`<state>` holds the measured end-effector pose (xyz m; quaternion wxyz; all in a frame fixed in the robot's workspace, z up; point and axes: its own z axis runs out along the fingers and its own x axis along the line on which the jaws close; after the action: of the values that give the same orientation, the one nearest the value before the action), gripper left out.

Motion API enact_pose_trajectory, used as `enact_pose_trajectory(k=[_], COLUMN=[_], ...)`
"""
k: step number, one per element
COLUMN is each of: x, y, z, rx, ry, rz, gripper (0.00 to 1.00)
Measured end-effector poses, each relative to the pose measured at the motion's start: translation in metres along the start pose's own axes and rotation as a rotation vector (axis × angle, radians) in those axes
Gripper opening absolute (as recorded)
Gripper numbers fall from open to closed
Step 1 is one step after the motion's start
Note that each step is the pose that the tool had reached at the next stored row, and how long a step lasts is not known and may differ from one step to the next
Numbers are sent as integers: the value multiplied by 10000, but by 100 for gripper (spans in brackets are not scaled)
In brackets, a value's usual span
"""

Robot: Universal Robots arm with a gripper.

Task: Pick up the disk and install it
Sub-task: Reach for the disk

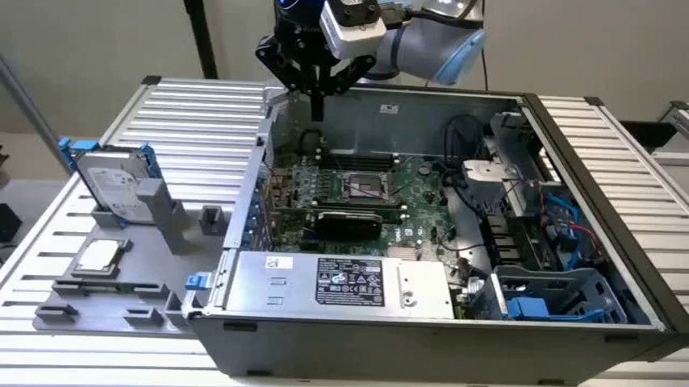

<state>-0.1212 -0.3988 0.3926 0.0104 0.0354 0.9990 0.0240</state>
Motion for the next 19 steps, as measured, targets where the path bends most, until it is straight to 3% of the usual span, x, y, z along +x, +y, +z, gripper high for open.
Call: enact_pose_trajectory(k=[15, 19], x=[2, 133], y=[0, -11], z=[0, -3], rx=[0, 0], ry=[0, 0], rz=[0, 1], gripper=[0, 0])
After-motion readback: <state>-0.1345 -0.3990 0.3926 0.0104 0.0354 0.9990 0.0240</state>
